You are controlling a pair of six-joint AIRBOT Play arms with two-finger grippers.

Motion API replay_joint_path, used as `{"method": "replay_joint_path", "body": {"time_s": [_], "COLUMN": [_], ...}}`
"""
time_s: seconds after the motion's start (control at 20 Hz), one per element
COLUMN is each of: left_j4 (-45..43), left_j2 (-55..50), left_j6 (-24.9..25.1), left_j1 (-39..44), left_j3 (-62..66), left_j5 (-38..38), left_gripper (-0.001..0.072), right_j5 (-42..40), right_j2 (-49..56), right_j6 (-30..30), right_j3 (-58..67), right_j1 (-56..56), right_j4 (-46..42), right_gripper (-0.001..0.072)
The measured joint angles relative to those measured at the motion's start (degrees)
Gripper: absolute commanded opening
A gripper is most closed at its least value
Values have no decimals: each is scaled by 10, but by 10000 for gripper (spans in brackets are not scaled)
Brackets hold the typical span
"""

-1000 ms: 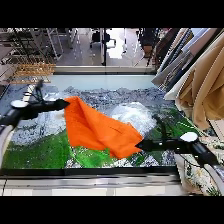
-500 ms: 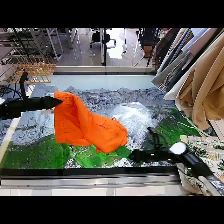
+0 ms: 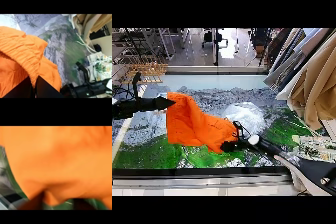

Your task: Fold the clothes and pants, and hang the long-sleeved shirts on hangers.

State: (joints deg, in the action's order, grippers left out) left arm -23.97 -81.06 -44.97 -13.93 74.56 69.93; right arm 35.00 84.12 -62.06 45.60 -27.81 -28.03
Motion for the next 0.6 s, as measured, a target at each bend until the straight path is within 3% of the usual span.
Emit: {"method": "replay_joint_path", "body": {"time_s": [0.15,0.25,0.45,0.6], "left_j4": [0,0,0,20], "left_j2": [2,10,58,121], "left_j6": [0,0,0,0], "left_j1": [-5,-18,-61,-105], "left_j3": [0,0,0,0], "left_j5": [11,15,27,63], "left_gripper": [9,9,9,9], "right_j5": [78,168,368,427], "right_j2": [17,-14,-160,-294], "right_j6": [-11,-43,-122,-150], "right_j3": [72,113,210,288], "right_j1": [-7,-8,15,54], "right_j4": [-21,-87,-232,-305], "right_gripper": [9,9,9,9]}}
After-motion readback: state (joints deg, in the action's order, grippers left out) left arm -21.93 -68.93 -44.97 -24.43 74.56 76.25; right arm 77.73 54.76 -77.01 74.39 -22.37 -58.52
